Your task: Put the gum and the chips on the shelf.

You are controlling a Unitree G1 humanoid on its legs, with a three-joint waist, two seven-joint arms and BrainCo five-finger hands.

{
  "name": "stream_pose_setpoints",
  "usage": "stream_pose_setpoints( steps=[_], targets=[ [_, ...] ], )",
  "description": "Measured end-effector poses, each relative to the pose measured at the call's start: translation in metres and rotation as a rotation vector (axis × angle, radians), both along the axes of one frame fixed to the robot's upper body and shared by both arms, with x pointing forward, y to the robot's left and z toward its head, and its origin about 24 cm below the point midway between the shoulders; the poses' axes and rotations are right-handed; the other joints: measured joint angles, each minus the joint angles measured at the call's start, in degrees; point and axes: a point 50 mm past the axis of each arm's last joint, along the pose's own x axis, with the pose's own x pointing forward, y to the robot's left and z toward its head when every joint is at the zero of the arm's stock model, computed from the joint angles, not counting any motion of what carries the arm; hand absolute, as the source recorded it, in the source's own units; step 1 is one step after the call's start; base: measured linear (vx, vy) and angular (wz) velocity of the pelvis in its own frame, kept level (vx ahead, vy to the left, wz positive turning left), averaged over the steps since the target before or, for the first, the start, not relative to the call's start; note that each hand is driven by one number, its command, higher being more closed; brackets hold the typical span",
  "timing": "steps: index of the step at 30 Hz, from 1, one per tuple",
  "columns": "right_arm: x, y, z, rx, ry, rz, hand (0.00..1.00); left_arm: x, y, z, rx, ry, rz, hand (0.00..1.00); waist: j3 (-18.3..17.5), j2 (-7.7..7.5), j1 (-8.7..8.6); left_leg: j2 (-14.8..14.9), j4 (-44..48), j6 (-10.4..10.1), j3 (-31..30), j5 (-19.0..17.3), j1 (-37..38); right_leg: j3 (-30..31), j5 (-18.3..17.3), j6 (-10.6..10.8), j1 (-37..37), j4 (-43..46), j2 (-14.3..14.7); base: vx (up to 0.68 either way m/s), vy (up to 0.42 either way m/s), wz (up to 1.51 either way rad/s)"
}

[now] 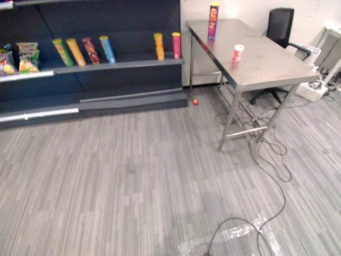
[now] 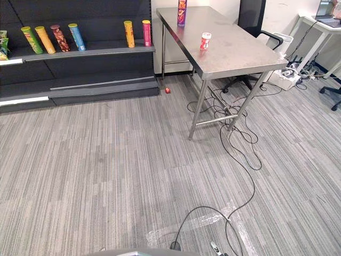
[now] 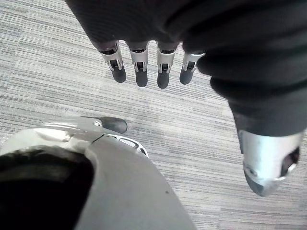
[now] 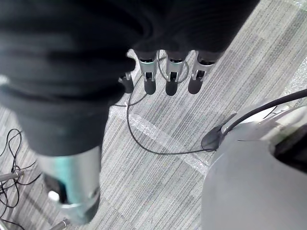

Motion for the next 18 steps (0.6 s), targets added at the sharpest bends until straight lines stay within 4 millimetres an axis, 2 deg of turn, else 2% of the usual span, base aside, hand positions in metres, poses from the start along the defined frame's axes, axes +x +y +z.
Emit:
stream_pose_setpoints(
  steps=[10, 11, 12, 15, 17, 18],
  targets=[
    [0.003, -0.001, 0.001, -0.005, -0.009, -0.003, 0.0, 0.001, -0.002, 0.0, -0.003, -0.006, 0.027, 0.0, 0.1, 0.63, -0.07, 0.2, 1.3, -0.8, 1.3, -1.0, 0.2, 1.5, 0.0, 0.0, 0.0, -0.1, 0.2, 0.0, -0.03, -0.09],
    [0.007, -0.003, 0.001, -0.018, -0.017, -0.003, 0.0, 0.004, -0.003, 0.0, -0.003, -0.012, 0.028, 0.0, 0.3, 1.31, -0.06, 0.7, 2.5, -0.6, 1.5, -1.4, -1.3, 1.6, -0.2, -0.1, -1.8, 1.9, 0.5, -0.05, -0.039, -0.1],
    [0.01, -0.003, 0.002, -0.021, -0.026, -0.002, 0.0, 0.006, -0.003, 0.0, -0.002, -0.016, 0.027, 0.0, 0.4, 1.09, -0.04, 0.9, 2.9, -0.6, 1.6, -1.5, -1.7, 1.6, -0.4, -0.5, -2.7, 3.1, 0.7, -0.06, -0.053, -0.14],
    [0.018, -0.003, 0.003, -0.022, -0.058, -0.011, 0.0, 0.008, -0.003, 0.0, 0.004, -0.023, 0.04, 0.0, 1.2, 1.1, -0.17, 1.2, 3.9, -0.6, 2.1, -1.7, -3.3, 1.5, -2.9, -1.9, -6.2, 8.0, 0.7, -0.04, -0.047, -0.05],
    [0.018, -0.005, 0.004, -0.026, -0.061, -0.02, 0.0, 0.011, -0.003, 0.0, 0.007, -0.029, 0.056, 0.0, 2.1, 1.44, -0.19, 1.7, 5.8, -1.1, 2.3, -2.9, -3.5, 1.3, -4.9, -2.6, -7.1, 11.3, 0.8, -0.02, -0.055, 0.04],
    [0.018, -0.005, 0.004, -0.029, -0.062, -0.015, 0.0, 0.011, -0.002, 0.0, 0.01, -0.033, 0.077, 0.0, 2.4, 1.46, -0.16, 2.4, 8.9, -1.3, 2.3, -4.7, -4.8, 1.2, -6.7, -2.8, -7.8, 13.6, 1.0, -0.03, -0.09, 0.01]
  ],
)
